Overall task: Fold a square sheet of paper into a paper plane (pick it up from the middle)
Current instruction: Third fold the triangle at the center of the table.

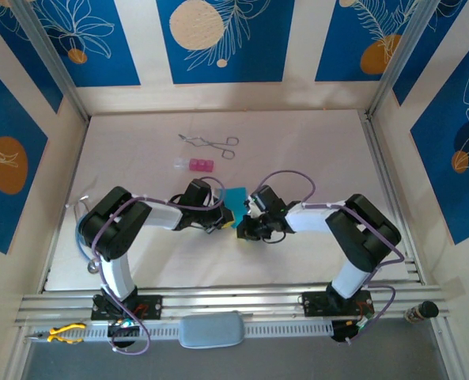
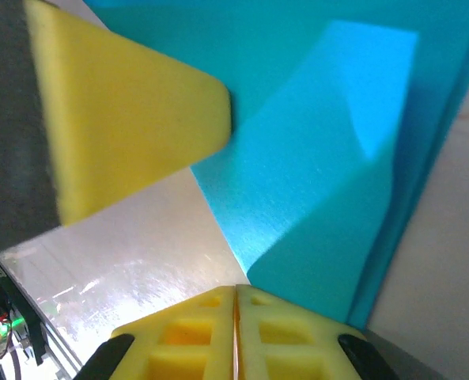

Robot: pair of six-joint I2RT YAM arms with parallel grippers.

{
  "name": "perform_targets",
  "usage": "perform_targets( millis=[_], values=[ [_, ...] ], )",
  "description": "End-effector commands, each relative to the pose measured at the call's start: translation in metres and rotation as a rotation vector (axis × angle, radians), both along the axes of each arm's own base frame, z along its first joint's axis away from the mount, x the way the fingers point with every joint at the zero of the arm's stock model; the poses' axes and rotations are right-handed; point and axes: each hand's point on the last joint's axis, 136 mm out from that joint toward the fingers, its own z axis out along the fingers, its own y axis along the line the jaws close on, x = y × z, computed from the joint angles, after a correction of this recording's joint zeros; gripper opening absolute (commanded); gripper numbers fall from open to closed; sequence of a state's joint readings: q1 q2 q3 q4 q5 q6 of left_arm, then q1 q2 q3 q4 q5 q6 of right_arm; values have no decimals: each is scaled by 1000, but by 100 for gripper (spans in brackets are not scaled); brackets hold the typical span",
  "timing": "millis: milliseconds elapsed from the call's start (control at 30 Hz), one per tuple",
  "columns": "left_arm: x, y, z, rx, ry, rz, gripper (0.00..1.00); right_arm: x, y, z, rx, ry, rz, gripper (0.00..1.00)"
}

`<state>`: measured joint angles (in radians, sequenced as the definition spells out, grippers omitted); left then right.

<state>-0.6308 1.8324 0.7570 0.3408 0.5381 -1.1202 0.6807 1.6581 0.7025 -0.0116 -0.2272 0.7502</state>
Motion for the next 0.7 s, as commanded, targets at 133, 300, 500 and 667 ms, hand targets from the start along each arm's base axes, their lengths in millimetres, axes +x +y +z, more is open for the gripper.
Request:
perform_targets(
  millis=[133,300,500,667],
  values=[
    [-6,17,-31,109,47,36,0,-21,-21,-9,-27,63,0,9],
    [-6,18,-33,110,51,40,0,-33,-32,-18,-32,90,5,9],
    [-4,17,-31,95,52,55,0,-28,-33,7,63,57,-18,8],
    [-3,15,-27,72,50,74,0,-12,-21,42,153,-6,-14,8]
  ],
)
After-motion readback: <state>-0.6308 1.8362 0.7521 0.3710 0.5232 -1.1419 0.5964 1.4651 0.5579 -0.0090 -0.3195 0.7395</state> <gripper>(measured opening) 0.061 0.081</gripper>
